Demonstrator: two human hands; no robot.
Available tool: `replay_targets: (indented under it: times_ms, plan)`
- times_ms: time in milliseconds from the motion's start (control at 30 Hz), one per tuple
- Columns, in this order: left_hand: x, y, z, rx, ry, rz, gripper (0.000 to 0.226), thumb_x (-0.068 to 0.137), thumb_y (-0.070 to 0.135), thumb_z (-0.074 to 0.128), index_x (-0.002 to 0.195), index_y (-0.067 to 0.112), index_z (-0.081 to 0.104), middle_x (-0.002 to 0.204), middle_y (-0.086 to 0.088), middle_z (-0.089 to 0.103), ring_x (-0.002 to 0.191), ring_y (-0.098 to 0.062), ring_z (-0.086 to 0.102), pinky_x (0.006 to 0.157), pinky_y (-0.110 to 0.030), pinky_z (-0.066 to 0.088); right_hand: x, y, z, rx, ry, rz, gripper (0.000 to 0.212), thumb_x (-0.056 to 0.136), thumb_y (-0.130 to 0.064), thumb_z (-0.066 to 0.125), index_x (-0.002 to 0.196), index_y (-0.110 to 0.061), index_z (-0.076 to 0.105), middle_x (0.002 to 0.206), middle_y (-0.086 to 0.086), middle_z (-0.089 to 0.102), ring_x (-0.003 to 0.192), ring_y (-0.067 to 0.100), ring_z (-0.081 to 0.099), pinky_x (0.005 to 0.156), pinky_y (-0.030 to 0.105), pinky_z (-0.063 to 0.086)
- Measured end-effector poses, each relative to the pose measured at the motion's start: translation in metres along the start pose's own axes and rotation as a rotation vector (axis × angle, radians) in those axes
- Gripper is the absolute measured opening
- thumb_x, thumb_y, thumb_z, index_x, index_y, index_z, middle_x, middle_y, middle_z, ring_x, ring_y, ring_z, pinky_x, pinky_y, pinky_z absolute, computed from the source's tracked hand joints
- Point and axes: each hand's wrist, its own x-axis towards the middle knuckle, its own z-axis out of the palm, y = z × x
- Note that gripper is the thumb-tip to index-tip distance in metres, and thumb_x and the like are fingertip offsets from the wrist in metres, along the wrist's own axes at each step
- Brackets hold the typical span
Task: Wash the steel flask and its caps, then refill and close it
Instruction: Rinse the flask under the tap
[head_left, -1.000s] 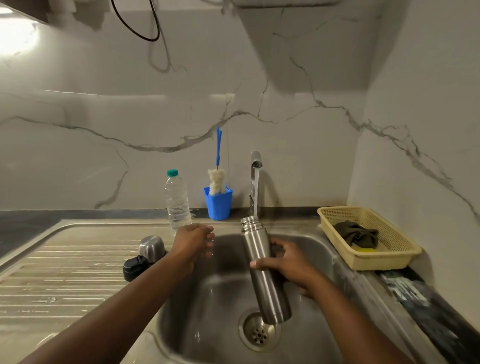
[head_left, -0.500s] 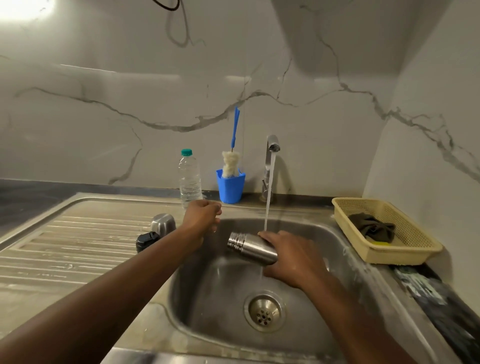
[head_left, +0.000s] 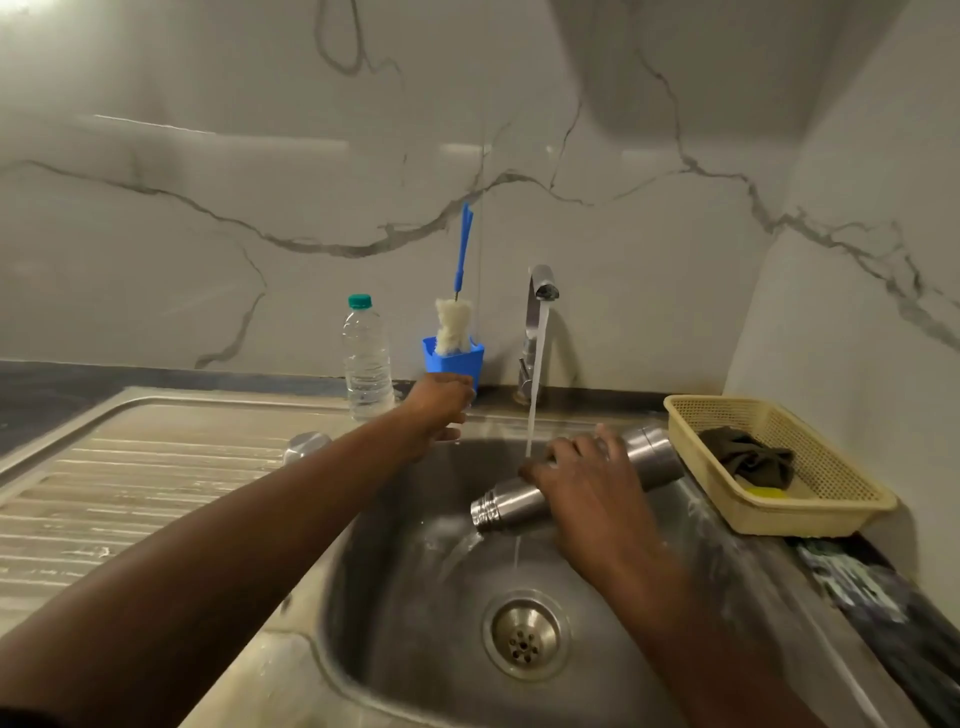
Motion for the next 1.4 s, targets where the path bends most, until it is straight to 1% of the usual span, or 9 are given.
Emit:
replay_targets:
  times_ms: [200,367,500,667,767,867,1000,1200,1400]
  plan:
    - [0.019,0.015,0.033,0.039,-0.071,0.071,0.042,0.105,0.009,0.045,0.145,0.007,0.057,0.146,-0.020,0.059,0.107,-0.024,0.056,0.105,-0.050,0.052,0.000,0.002,0.002,0.005,0.002,-0.016,0.072,0.088,-0.031,0.077,0.152,-0.036,0.045,0.154,0.004,0.049,0.148,0.028,0.035,0.126,0.058,0.004]
    - [0.032,0.029,0.051,0.138,-0.093,0.152,0.040,0.107,0.007,0.043,0.142,-0.005,0.058,0.135,-0.024,0.063,0.099,-0.022,0.056,0.093,-0.038,0.052,0.001,0.004,0.007,0.016,-0.043,0.002,0.077,0.090,-0.032,0.076,0.156,-0.038,0.037,0.161,0.006,0.041,0.152,0.030,0.028,0.125,0.059,-0.002]
    - [0.031,0.036,0.058,0.316,-0.175,0.211,0.037,0.107,-0.004,0.041,0.135,0.002,0.065,0.115,-0.009,0.065,0.092,-0.012,0.062,0.081,-0.022,0.054,0.003,0.005,0.008,-0.002,-0.083,-0.018,0.081,0.089,-0.031,0.076,0.158,-0.035,0.034,0.162,0.007,0.038,0.153,0.032,0.026,0.125,0.061,-0.001]
    - [0.030,0.039,0.050,0.450,-0.250,0.265,0.050,0.104,-0.007,0.044,0.150,0.007,0.053,0.147,-0.011,0.058,0.115,-0.013,0.052,0.095,-0.024,0.042,0.002,0.006,0.006,0.019,-0.082,-0.023,0.081,0.089,-0.031,0.076,0.158,-0.036,0.033,0.162,0.006,0.039,0.153,0.030,0.027,0.126,0.061,-0.003]
    - [0.027,0.035,0.038,0.489,-0.244,0.316,0.047,0.104,0.004,0.053,0.150,0.011,0.053,0.146,-0.009,0.060,0.118,-0.015,0.057,0.100,-0.029,0.049,0.001,0.007,-0.001,0.065,-0.025,-0.006,0.079,0.090,-0.029,0.075,0.157,-0.038,0.035,0.161,0.003,0.039,0.153,0.027,0.027,0.126,0.060,-0.005]
    - [0.011,0.030,0.022,0.476,-0.471,0.309,0.044,0.098,0.009,0.066,0.141,0.015,0.060,0.130,-0.005,0.067,0.118,-0.023,0.066,0.105,-0.041,0.056,-0.001,0.010,-0.008,0.095,0.085,0.013,0.079,0.088,-0.025,0.075,0.156,-0.040,0.037,0.157,0.001,0.045,0.151,0.025,0.031,0.126,0.059,-0.012]
    - [-0.025,0.024,0.009,0.701,-0.724,0.345,0.048,0.083,0.007,0.083,0.129,0.015,0.071,0.121,-0.004,0.075,0.111,-0.021,0.071,0.097,-0.033,0.060,-0.003,0.010,-0.011,0.102,0.134,0.023,0.076,0.087,-0.019,0.073,0.153,-0.039,0.043,0.153,-0.001,0.048,0.150,0.024,0.033,0.127,0.059,-0.010]
    - [-0.054,0.002,0.018,0.819,-0.511,0.477,0.043,0.063,0.025,0.099,0.100,0.023,0.078,0.096,0.004,0.080,0.088,-0.014,0.075,0.086,-0.035,0.062,-0.002,0.008,-0.006,0.094,0.209,-0.031,0.077,0.072,-0.041,0.087,0.142,-0.030,0.058,0.140,-0.002,0.063,0.142,0.025,0.047,0.127,0.061,0.010]
    - [-0.072,-0.005,0.000,0.638,-0.375,0.331,0.065,0.050,0.044,0.094,0.105,0.017,0.076,0.098,-0.004,0.079,0.092,-0.021,0.076,0.089,-0.044,0.063,-0.005,0.011,-0.009,0.190,0.388,0.014,0.077,0.077,-0.028,0.078,0.149,-0.023,0.052,0.155,0.003,0.050,0.152,0.028,0.034,0.127,0.056,0.018]
